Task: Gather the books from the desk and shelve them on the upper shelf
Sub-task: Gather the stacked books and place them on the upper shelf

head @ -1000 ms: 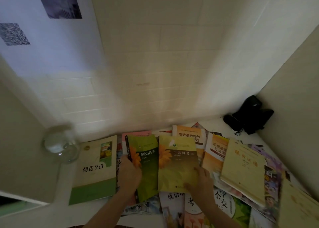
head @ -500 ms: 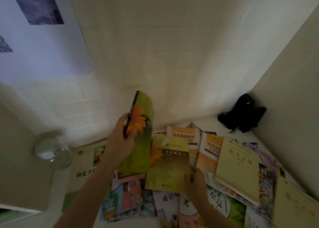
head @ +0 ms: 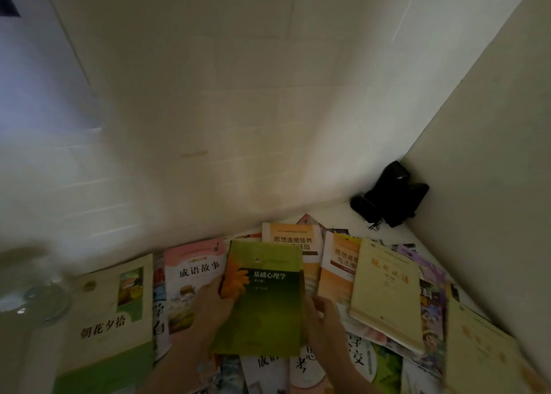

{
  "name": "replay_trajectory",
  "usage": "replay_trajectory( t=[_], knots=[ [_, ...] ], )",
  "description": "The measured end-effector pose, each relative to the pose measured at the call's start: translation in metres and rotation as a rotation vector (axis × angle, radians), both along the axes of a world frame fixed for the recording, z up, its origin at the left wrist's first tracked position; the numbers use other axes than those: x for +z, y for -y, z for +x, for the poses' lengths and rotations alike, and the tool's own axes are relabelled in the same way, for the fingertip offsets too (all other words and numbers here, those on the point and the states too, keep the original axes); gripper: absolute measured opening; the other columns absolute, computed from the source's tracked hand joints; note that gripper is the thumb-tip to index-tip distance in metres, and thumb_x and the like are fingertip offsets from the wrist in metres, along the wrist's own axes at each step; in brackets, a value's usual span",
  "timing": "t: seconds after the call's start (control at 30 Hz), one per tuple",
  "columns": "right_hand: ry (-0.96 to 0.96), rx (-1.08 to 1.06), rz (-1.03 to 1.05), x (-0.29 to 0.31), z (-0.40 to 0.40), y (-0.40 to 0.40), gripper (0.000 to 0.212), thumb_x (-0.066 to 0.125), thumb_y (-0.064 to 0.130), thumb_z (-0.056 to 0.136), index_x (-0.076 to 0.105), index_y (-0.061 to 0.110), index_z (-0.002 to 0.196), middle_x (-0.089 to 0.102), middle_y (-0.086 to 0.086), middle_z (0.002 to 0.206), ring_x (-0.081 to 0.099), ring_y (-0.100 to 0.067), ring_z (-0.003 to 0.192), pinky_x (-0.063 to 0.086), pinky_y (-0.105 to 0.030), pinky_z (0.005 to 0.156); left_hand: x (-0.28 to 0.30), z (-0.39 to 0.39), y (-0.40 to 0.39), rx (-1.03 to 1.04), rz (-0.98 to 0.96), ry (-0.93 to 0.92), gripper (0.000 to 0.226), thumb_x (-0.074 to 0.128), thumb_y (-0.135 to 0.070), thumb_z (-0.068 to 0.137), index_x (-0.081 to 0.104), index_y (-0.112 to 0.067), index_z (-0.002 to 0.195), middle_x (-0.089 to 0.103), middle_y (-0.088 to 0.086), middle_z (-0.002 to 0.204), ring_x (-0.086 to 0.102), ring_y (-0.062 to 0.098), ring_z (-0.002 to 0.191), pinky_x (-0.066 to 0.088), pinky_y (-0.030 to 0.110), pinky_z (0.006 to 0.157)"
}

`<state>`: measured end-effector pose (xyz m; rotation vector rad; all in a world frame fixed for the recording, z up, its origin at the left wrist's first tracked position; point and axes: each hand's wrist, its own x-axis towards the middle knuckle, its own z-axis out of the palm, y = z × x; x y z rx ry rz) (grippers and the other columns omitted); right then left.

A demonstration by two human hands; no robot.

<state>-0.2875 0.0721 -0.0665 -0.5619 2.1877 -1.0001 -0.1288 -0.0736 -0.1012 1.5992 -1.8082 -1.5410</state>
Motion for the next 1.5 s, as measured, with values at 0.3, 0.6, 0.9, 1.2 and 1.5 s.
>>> replay_trajectory(
  t=[0.3, 0.6, 0.9, 1.2, 1.5],
  knots=[
    [0.151, 0.057, 0.210, -0.009, -0.003, 0.017, 0.049, 0.062, 0.059, 0.082, 0.060, 0.016, 0.106, 0.067, 0.000, 0.102, 0.066, -0.018, 0.091, 0.058, -0.039, 0.083, 0.019, -0.016, 0.005, 0.252, 0.477, -0.235, 0.039, 0.059, 0.005, 0.087, 0.053, -0.014, 0.121, 0.061, 0.008, 0.118, 0.056, 0.031, 0.110, 0.048, 0.045, 0.092],
    [0.267, 0.118, -0.098, 0.023, -0.042, -0.009, 0.041, 0.057, 0.040, 0.093, 0.047, 0.022, 0.129, 0.061, 0.000, 0.124, 0.064, -0.020, 0.107, 0.057, -0.041, 0.089, 0.066, -0.068, -0.002, 0.159, 0.333, -0.220, 0.031, 0.059, 0.005, 0.088, 0.059, -0.010, 0.116, 0.063, 0.009, 0.111, 0.059, 0.030, 0.103, 0.051, 0.042, 0.087],
    [0.208, -0.199, -0.040, 0.042, -0.181, -0.101, 0.025, 0.056, 0.028, 0.096, 0.048, 0.021, 0.119, 0.061, -0.006, 0.113, 0.064, -0.020, 0.087, 0.057, -0.025, 0.069, 0.025, -0.245, -0.056, -0.359, 0.160, -0.048, 0.055, 0.071, -0.048, 0.072, 0.052, -0.018, 0.114, 0.060, 0.006, 0.117, 0.060, 0.022, 0.105, 0.052, 0.039, 0.089],
    [0.244, -0.260, 0.092, 0.002, -0.214, -0.128, 0.044, 0.058, 0.024, 0.096, 0.041, 0.016, 0.135, 0.055, -0.006, 0.114, 0.057, -0.023, 0.094, 0.051, -0.032, 0.079, 0.021, -0.300, -0.089, -0.403, 0.251, 0.146, 0.082, 0.065, -0.048, 0.067, 0.031, -0.032, 0.139, 0.044, 0.009, 0.142, 0.050, 0.030, 0.120, 0.046, 0.046, 0.101],
    [0.277, -0.301, 0.011, 0.005, -0.197, -0.095, 0.038, 0.068, 0.014, 0.089, 0.053, 0.014, 0.124, 0.062, -0.007, 0.112, 0.062, -0.026, 0.096, 0.056, -0.038, 0.074, 0.036, -0.252, -0.078, -0.356, 0.110, -0.063, 0.045, 0.066, -0.025, 0.089, 0.036, -0.025, 0.123, 0.055, -0.009, 0.104, 0.056, 0.009, 0.090, 0.048, 0.022, 0.072]
  ],
)
